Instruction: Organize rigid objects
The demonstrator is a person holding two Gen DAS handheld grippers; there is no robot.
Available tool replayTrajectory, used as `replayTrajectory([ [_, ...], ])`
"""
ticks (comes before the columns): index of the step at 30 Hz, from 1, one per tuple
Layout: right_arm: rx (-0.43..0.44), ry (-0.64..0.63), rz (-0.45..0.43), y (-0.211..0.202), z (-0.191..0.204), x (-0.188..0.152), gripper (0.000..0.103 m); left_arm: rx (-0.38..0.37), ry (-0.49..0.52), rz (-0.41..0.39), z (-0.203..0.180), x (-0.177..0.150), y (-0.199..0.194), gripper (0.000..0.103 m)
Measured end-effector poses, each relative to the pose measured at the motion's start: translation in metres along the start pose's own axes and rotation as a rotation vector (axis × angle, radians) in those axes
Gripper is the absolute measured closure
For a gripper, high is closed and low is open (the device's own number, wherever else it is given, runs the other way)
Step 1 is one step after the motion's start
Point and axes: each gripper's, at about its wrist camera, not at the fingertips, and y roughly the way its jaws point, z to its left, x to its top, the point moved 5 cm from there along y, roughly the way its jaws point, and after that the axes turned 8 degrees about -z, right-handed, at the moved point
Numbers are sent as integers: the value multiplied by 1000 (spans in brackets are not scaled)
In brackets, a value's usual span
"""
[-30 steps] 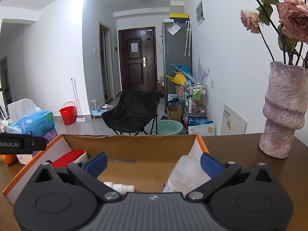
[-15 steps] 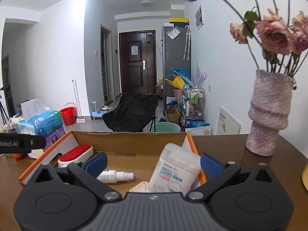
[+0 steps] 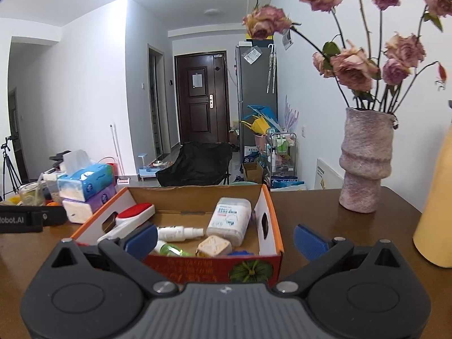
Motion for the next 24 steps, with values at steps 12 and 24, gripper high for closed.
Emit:
replayTrajectory([
  [12,-8,16,11,-113,4,-25,0,-63,-27,8,-7,-39,-110,0],
  [24,-13,-25,12,-227,3,-62,0,-60,-9,-2,-3,-87,-208,0],
])
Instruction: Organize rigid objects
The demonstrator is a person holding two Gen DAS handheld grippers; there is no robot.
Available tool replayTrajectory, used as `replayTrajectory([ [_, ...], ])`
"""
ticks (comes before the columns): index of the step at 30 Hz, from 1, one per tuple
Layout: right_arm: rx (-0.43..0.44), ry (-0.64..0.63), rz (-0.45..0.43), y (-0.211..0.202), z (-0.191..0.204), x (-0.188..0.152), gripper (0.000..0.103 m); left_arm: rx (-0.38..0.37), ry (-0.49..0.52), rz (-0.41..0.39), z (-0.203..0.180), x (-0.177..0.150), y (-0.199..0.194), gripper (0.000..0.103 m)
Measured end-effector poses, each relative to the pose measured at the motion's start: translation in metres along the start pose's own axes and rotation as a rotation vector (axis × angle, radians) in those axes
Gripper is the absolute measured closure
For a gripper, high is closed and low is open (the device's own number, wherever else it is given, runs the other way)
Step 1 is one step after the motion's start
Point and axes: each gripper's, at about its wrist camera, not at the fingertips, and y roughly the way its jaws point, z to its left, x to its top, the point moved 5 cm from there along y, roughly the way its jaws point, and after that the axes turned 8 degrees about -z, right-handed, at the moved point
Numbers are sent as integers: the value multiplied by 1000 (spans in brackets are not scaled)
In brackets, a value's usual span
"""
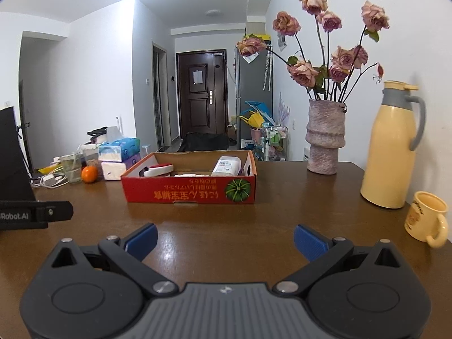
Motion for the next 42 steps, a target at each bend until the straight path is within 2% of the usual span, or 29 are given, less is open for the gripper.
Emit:
replayTrajectory([
  [5,-5,-28,-6,-36,6,-8,0,-4,-12,-2,3,-15,-31,0],
  [15,2,-43,-20,-67,13,-15,0,5,-16,-21,10,-27,-65,0],
  [42,12,-53,-28,-76,16,-14,0,1,-6,-45,9,-24,-78,0],
])
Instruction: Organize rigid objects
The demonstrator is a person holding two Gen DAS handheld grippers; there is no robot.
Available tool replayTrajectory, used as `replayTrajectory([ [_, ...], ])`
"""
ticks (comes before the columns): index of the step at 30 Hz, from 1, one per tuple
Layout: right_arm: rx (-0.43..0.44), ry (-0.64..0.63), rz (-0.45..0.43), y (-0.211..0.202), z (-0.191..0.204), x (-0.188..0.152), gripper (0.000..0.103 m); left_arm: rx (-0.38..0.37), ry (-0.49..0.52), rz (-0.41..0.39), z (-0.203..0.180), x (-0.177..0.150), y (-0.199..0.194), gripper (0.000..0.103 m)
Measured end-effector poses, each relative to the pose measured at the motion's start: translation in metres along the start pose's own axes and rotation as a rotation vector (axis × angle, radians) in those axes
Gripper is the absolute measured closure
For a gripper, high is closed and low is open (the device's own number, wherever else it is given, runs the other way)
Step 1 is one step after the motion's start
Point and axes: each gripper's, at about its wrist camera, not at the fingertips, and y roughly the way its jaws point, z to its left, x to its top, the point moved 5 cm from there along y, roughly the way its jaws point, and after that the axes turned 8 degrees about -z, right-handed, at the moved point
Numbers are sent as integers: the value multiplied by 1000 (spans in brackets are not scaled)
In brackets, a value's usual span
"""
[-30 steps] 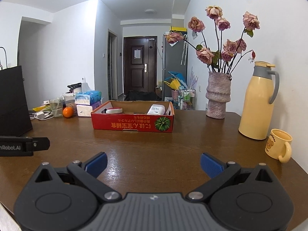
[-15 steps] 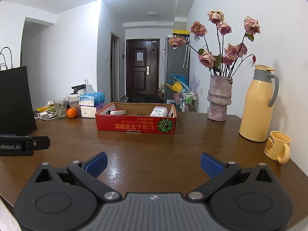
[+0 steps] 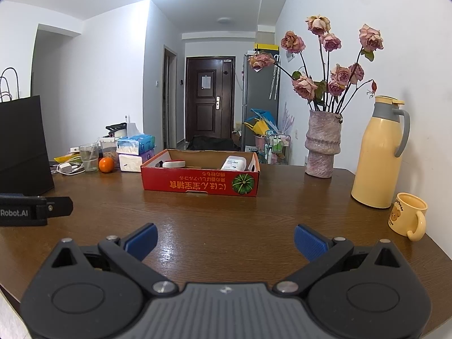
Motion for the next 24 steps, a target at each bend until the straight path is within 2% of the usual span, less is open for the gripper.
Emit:
replayTrajectory([
  [24,1,-2,16,5,4,-6,0,-7,-3,11,1,-5,8,0],
])
